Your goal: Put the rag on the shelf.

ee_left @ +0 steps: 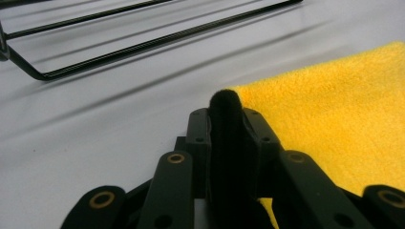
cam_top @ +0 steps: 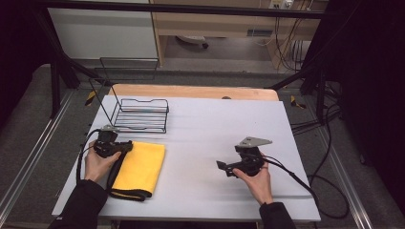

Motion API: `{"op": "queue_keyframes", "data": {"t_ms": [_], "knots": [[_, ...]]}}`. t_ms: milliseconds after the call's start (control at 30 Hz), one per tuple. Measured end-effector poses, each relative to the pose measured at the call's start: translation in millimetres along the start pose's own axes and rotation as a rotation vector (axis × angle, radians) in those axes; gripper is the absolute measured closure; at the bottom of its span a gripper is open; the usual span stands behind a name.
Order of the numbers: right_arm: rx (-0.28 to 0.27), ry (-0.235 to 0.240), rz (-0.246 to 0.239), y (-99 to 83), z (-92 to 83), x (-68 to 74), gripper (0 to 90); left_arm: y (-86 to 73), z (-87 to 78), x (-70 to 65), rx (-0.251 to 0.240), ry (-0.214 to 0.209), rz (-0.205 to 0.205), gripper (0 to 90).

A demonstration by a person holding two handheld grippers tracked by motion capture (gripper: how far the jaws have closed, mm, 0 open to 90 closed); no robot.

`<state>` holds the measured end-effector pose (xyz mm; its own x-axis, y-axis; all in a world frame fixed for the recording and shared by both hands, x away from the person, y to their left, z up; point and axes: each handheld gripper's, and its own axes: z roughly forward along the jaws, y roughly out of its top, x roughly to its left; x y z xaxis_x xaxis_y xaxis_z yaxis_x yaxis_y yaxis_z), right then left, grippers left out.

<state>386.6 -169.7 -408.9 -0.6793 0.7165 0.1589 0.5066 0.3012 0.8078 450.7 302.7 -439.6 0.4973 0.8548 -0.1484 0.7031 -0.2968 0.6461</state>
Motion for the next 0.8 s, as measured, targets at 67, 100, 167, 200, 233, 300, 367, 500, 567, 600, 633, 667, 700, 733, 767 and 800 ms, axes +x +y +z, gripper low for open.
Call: {"op": "queue_keyframes", "data": {"t_ms": [67,100,167,200,233,300,367,500,567,600,633,667,700,733,767,800], "knots": [[-0.004,-0.005,-0.005,4.3,5.6,4.5,2.1,-0.3,0.3,0.2,-0.003,-0.001,0.011,74.6],[-0.001,-0.010,-0.017,13.4,17.5,13.8,2.0,-0.5,0.4,0.3,-0.004,-0.002,0.013,74.5],[-0.005,-0.011,-0.016,22.4,30.9,23.2,1.9,-0.6,0.5,0.0,-0.004,0.002,0.026,74.5],[-0.006,-0.010,-0.013,27.0,37.6,28.0,1.9,-0.7,0.8,-0.8,-0.006,0.005,0.028,74.5],[-0.010,-0.011,-0.012,31.3,44.2,32.7,1.9,-0.5,0.8,-1.2,-0.004,0.007,0.031,74.6],[-0.015,-0.007,-0.001,39.3,57.2,41.8,2.1,-0.1,0.7,-1.6,0.000,0.011,0.034,74.6],[-0.018,-0.003,0.011,43.1,63.4,46.6,2.7,-0.3,0.8,-1.4,-0.002,0.010,0.033,74.5],[-0.011,0.002,-0.001,55.9,88.0,61.0,5.2,-0.3,1.0,-0.9,-0.003,0.006,0.028,74.5],[0.000,0.028,0.013,59.8,100.9,66.6,7.6,-0.3,1.1,-0.7,-0.004,0.007,0.028,74.4],[0.006,0.038,0.023,61.1,107.6,68.8,8.3,-0.2,1.1,-0.9,-0.002,0.007,0.028,74.4],[0.011,0.037,0.029,61.5,114.1,70.8,9.7,-0.2,1.0,-1.1,-0.002,0.009,0.030,74.4],[0.018,0.034,0.034,61.5,120.6,72.6,10.6,-0.2,1.0,-1.2,-0.002,0.009,0.032,74.4],[0.022,0.038,0.044,61.1,127.4,74.8,11.6,-0.3,1.0,-1.3,-0.002,0.010,0.035,74.3],[0.031,0.042,0.053,60.5,133.7,76.9,13.7,-0.3,1.0,-1.2,-0.002,0.009,0.033,74.3],[0.040,0.038,0.057,60.0,139.6,79.0,15.2,-0.4,1.1,-1.1,-0.003,0.008,0.030,74.3],[0.036,0.037,0.055,59.1,145.2,80.8,17.7,-0.3,1.0,-1.1,-0.002,0.008,0.033,74.2]]}}
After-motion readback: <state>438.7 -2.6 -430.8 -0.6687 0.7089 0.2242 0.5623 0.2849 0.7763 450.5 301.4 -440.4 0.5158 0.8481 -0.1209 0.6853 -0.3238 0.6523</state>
